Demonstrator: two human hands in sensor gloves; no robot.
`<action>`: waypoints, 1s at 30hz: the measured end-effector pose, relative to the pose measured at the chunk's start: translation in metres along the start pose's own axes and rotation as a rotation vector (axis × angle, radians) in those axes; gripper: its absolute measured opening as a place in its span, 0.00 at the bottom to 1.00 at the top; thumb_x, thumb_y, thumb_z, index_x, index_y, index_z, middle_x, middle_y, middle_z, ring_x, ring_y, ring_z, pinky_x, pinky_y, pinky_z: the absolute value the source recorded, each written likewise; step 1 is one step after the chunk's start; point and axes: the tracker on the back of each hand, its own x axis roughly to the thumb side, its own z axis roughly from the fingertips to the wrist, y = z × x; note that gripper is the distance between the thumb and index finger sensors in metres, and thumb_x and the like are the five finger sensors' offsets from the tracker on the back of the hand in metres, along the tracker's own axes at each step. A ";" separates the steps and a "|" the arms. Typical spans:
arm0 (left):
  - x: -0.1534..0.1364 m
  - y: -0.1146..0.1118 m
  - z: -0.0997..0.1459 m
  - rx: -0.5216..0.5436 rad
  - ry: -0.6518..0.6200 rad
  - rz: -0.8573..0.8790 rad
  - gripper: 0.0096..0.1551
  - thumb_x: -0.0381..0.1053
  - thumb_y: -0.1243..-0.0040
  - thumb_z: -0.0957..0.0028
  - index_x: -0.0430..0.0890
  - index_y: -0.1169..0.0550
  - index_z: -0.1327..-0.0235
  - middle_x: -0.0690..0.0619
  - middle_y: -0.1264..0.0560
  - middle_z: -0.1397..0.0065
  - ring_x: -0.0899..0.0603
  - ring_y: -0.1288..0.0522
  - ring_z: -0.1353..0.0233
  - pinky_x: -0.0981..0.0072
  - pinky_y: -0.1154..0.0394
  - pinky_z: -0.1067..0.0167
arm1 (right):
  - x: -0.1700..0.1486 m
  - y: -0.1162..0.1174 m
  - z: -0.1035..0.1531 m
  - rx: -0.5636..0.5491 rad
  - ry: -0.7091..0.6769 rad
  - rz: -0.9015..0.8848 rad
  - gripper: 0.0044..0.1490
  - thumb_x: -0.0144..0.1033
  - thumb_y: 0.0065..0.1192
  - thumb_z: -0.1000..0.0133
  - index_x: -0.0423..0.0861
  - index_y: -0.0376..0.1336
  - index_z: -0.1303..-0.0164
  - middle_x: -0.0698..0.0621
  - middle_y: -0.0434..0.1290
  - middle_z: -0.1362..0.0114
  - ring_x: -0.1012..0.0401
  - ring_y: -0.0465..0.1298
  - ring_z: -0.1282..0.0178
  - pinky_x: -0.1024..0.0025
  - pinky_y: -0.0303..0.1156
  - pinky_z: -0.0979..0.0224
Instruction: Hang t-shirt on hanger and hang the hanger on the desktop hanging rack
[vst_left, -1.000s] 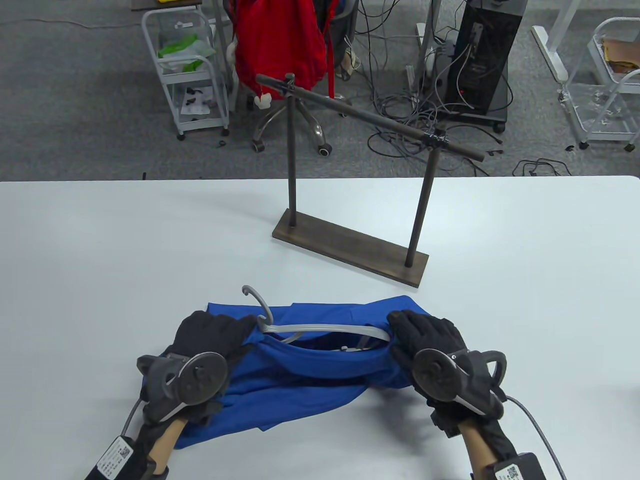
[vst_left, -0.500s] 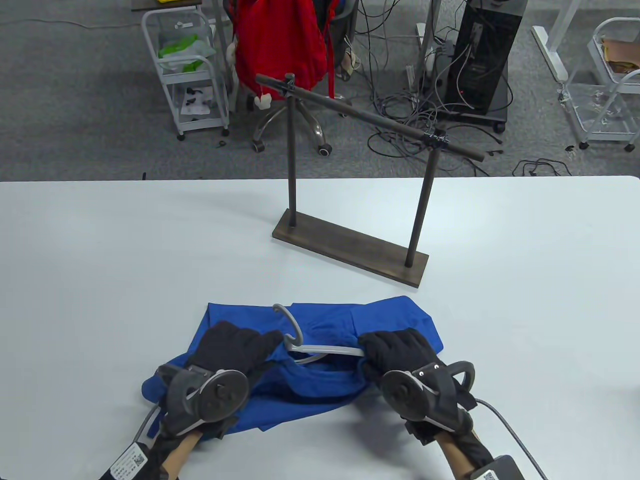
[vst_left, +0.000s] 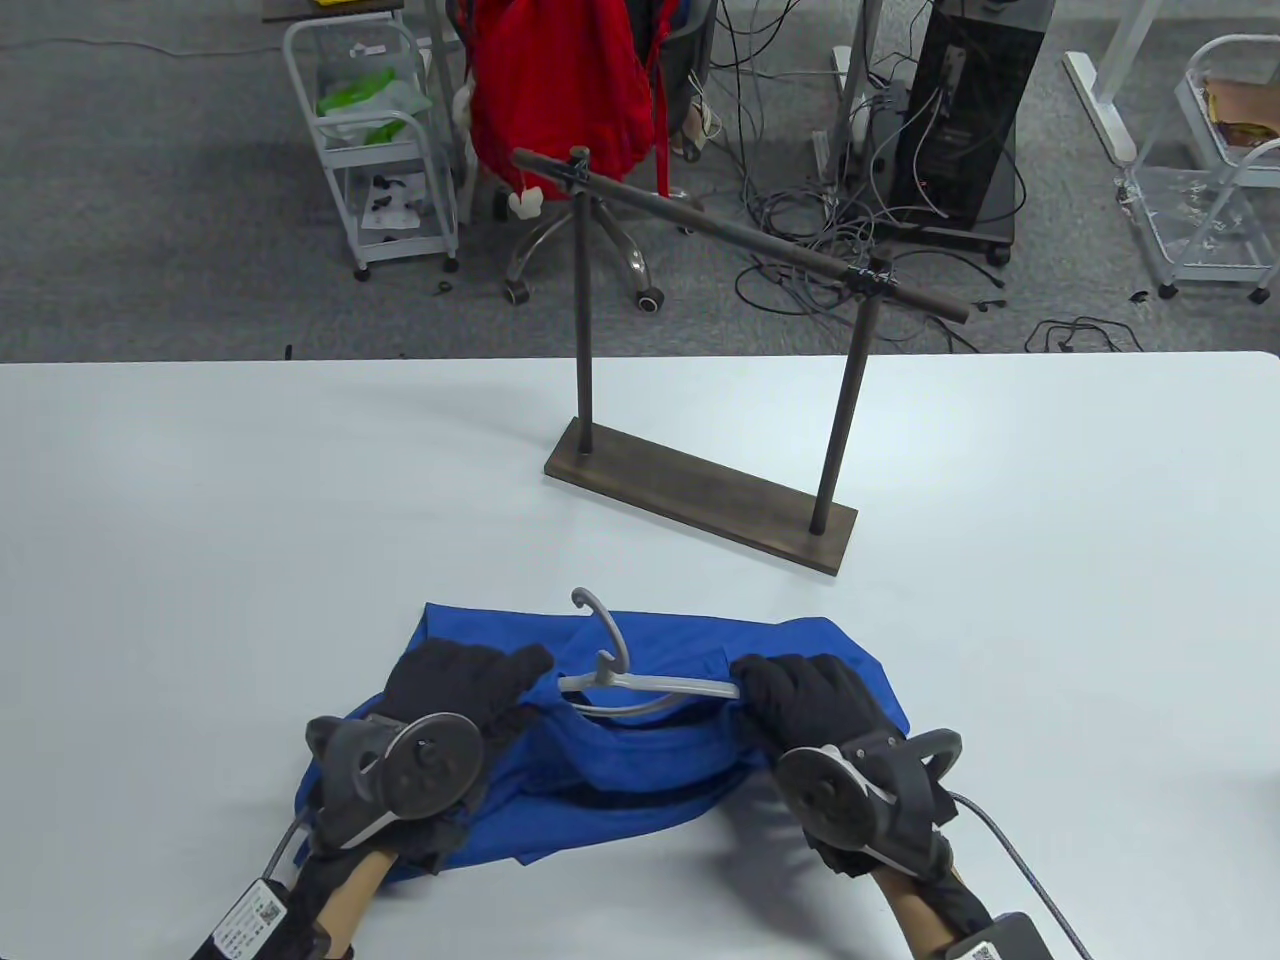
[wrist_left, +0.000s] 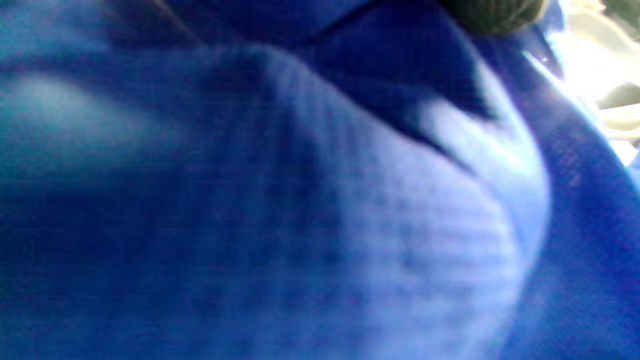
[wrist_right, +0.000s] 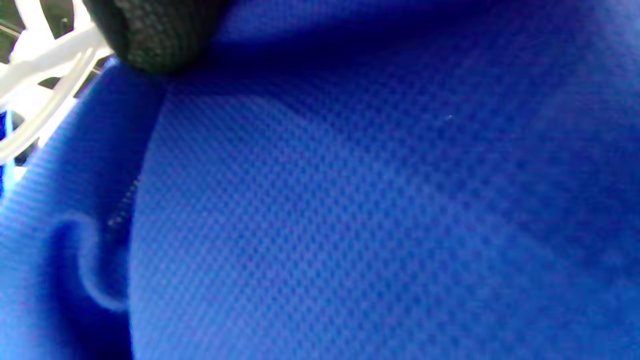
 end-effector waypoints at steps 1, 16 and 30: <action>-0.004 0.001 -0.001 0.001 0.008 0.001 0.30 0.68 0.49 0.55 0.73 0.27 0.35 0.69 0.21 0.40 0.54 0.20 0.38 0.47 0.30 0.22 | -0.002 -0.001 -0.001 -0.005 0.010 -0.009 0.29 0.49 0.59 0.49 0.56 0.64 0.36 0.58 0.76 0.39 0.61 0.81 0.43 0.51 0.78 0.25; -0.032 -0.004 -0.010 -0.120 0.101 -0.004 0.28 0.68 0.50 0.55 0.75 0.28 0.38 0.67 0.26 0.26 0.52 0.25 0.25 0.43 0.35 0.18 | -0.017 -0.003 -0.002 -0.025 0.040 -0.017 0.29 0.49 0.60 0.50 0.56 0.66 0.37 0.57 0.77 0.40 0.61 0.81 0.45 0.51 0.78 0.27; -0.013 0.016 0.003 0.032 0.041 0.020 0.39 0.70 0.50 0.55 0.74 0.39 0.24 0.65 0.34 0.16 0.50 0.32 0.17 0.42 0.38 0.17 | -0.028 0.002 -0.006 -0.016 0.098 0.008 0.29 0.49 0.61 0.50 0.56 0.66 0.37 0.57 0.78 0.41 0.60 0.82 0.46 0.51 0.79 0.29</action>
